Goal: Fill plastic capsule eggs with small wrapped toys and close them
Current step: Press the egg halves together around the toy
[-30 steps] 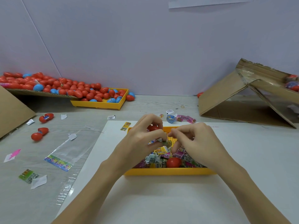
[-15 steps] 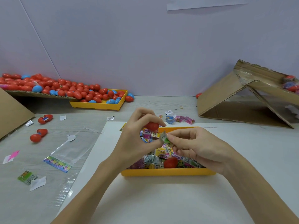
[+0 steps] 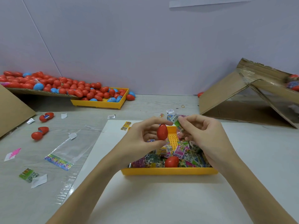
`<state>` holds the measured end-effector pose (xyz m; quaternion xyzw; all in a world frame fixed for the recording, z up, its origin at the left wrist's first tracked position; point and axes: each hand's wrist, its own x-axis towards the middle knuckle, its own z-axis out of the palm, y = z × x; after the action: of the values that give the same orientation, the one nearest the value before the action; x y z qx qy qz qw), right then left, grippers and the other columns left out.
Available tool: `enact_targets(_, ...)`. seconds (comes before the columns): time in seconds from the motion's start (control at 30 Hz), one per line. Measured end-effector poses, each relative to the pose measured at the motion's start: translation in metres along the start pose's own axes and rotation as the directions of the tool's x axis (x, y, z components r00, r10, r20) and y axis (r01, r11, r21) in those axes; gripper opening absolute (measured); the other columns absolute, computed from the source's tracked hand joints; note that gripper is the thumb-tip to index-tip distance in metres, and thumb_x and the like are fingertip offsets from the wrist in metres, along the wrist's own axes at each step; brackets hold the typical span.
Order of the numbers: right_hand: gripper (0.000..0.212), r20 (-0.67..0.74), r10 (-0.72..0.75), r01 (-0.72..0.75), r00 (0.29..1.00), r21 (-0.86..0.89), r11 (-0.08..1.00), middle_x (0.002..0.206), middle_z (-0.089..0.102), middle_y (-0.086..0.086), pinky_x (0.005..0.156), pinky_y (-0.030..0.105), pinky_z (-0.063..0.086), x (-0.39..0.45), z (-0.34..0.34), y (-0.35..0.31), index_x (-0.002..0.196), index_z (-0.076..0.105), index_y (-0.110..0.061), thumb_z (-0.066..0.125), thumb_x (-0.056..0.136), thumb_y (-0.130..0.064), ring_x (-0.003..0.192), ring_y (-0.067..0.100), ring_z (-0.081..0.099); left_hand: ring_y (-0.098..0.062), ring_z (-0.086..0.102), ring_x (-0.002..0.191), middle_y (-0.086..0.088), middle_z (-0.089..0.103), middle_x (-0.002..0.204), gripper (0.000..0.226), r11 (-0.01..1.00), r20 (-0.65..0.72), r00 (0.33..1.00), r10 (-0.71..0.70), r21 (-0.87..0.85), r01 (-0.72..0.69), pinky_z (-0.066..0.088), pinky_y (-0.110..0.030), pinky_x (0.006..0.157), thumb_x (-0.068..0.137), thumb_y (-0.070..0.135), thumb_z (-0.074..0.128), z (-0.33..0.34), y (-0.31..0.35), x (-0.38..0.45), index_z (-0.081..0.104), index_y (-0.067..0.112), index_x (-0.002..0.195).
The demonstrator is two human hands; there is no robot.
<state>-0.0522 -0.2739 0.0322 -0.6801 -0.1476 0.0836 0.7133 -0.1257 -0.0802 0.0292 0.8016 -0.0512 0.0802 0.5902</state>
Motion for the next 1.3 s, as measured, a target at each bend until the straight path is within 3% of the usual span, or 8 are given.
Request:
enact_targets(0.1,0.018,-0.027,-0.074,0.071,0.997,-0.101,0.992,0.073,0.076,0.006,0.056,0.015,0.051,0.0,0.001,0.005,0.093,0.076,-0.014,0.076,0.091,-0.032,0.063,0.014,0.071,-0.022,0.073,0.103,-0.007,0.072,0.116,0.053,0.994,-0.001,0.996,-0.089,-0.061,0.088,0.06,-0.035,0.095,0.09,-0.004,0.072,0.003,-0.001,0.0,0.073,0.04,0.12)
enact_targets(0.2,0.016,-0.035,-0.101,0.096,0.994,-0.118,0.988,0.073,0.075,0.006,0.057,0.018,0.053,0.001,0.002,0.007,0.092,0.076,-0.015,0.076,0.091,-0.03,0.067,0.02,0.073,-0.013,0.073,0.096,0.001,0.071,0.111,0.047,0.969,-0.005,0.989,-0.147,-0.203,0.143,0.057,-0.023,0.087,0.09,-0.004,0.066,0.006,-0.002,0.002,0.077,0.033,0.117)
enact_targets(0.3,0.016,-0.042,-0.113,0.107,0.993,-0.12,0.987,0.073,0.075,0.006,0.057,0.017,0.052,0.001,0.001,0.009,0.095,0.076,-0.014,0.075,0.092,-0.029,0.064,0.017,0.071,-0.014,0.068,0.091,-0.003,0.067,0.106,0.037,0.936,-0.005,0.992,-0.129,-0.33,0.12,0.054,-0.022,0.085,0.097,0.005,0.062,0.006,-0.002,0.003,0.076,0.027,0.123)
enact_targets(0.37,0.017,-0.054,-0.113,0.106,0.992,-0.115,0.988,0.072,0.075,0.007,0.054,0.014,0.05,0.002,0.0,0.009,0.097,0.076,-0.013,0.074,0.093,-0.029,0.06,0.011,0.069,-0.011,0.071,0.096,0.0,0.07,0.107,0.037,0.969,-0.067,0.993,-0.102,-0.233,0.084,0.054,-0.02,0.088,0.103,0.01,0.06,0.007,-0.002,0.002,0.07,0.032,0.131)
enact_targets(0.5,0.018,-0.073,-0.125,0.117,0.989,-0.104,0.988,0.072,0.075,0.007,0.053,0.013,0.048,0.002,-0.001,0.008,0.099,0.076,-0.01,0.073,0.095,-0.027,0.057,0.006,0.067,-0.014,0.075,0.097,0.001,0.077,0.107,0.051,0.992,-0.182,0.983,-0.004,-0.122,-0.019,0.057,-0.02,0.087,0.083,0.012,0.085,0.011,-0.003,0.0,0.064,0.023,0.128)
enact_targets(0.6,0.018,-0.065,-0.144,0.137,0.988,-0.105,0.985,0.071,0.075,0.007,0.052,0.013,0.048,0.002,0.0,0.008,0.098,0.076,-0.009,0.072,0.095,-0.026,0.056,0.005,0.066,-0.016,0.076,0.102,0.001,0.078,0.108,0.042,0.987,-0.14,0.99,0.029,-0.153,-0.051,0.059,-0.023,0.088,0.077,0.017,0.087,0.013,-0.002,-0.002,0.071,0.016,0.115)
enact_targets(0.87,0.02,-0.046,-0.157,0.151,0.987,-0.124,0.981,0.071,0.075,0.007,0.052,0.013,0.047,0.002,0.001,0.009,0.094,0.077,-0.013,0.072,0.095,-0.032,0.056,0.005,0.065,-0.016,0.075,0.104,0.0,0.078,0.113,0.045,0.986,-0.115,0.993,0.029,-0.159,-0.048,0.059,-0.025,0.091,0.088,0.01,0.08,0.016,-0.003,-0.002,0.068,0.019,0.131)
enact_targets(1.3,0.024,-0.029,-0.171,0.165,0.985,-0.15,0.975,0.073,0.076,0.0,0.056,0.013,0.05,0.0,0.002,0.007,0.091,0.077,-0.019,0.073,0.087,-0.042,0.06,0.008,0.07,-0.015,0.074,0.106,0.001,0.078,0.112,0.042,0.985,-0.09,0.996,0.025,-0.166,-0.04,0.057,-0.022,0.089,0.09,0.01,0.078,0.014,-0.002,-0.002,0.07,0.022,0.129)
